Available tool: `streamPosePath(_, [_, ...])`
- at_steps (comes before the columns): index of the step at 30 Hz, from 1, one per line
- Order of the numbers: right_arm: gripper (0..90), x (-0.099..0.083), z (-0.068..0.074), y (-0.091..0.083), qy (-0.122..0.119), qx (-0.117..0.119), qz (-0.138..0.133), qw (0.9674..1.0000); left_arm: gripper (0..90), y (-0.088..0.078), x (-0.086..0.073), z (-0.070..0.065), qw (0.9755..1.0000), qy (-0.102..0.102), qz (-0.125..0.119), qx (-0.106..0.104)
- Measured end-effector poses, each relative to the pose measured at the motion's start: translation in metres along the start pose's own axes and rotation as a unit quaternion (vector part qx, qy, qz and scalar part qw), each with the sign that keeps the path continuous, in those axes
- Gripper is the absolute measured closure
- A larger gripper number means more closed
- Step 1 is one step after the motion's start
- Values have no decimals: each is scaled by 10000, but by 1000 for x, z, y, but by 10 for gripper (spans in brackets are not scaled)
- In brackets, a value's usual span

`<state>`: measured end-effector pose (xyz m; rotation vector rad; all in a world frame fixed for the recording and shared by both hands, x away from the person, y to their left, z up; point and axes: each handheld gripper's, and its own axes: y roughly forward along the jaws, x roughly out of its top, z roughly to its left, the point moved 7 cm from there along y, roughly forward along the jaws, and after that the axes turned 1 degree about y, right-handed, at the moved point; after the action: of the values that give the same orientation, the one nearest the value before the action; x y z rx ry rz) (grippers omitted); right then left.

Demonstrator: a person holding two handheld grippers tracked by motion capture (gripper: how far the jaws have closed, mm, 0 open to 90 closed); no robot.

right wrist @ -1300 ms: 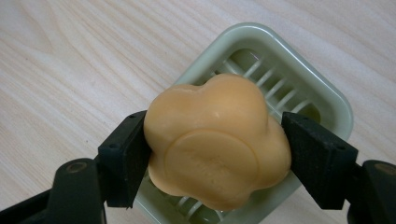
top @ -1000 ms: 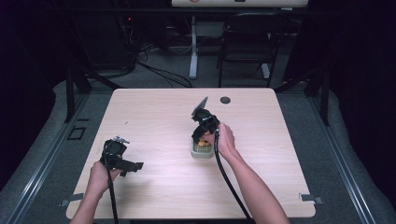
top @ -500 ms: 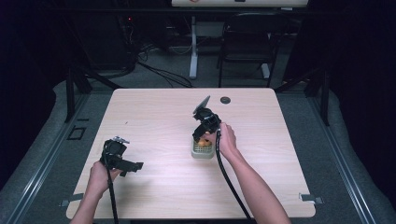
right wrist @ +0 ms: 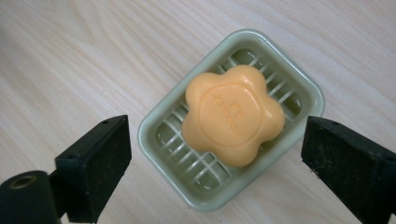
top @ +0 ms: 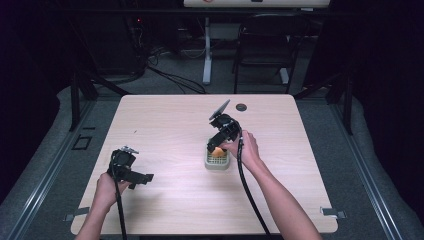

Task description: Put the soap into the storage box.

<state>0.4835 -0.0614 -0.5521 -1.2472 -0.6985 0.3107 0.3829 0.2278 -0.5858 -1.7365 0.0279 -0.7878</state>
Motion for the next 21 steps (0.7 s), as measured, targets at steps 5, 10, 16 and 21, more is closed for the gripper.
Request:
streamPosePath(5, [36,-8,5,-10,-78,29,-49,10000,0,0,0,0,10000,-3,-4,5])
streamPosePath(10, [17,-19,6,-20,-239,80,-75,9997,0,0,0,0,10000,-1,-2,2])
streamPosePath(16, [7,-33,6,-33,-302,108,-168,9993,0,0,0,0,10000,-2,3,3])
streamPosePath(21, [0,-45,4,-43,-360,54,-262,9990,0,1,0,-1,10000,0,-2,3])
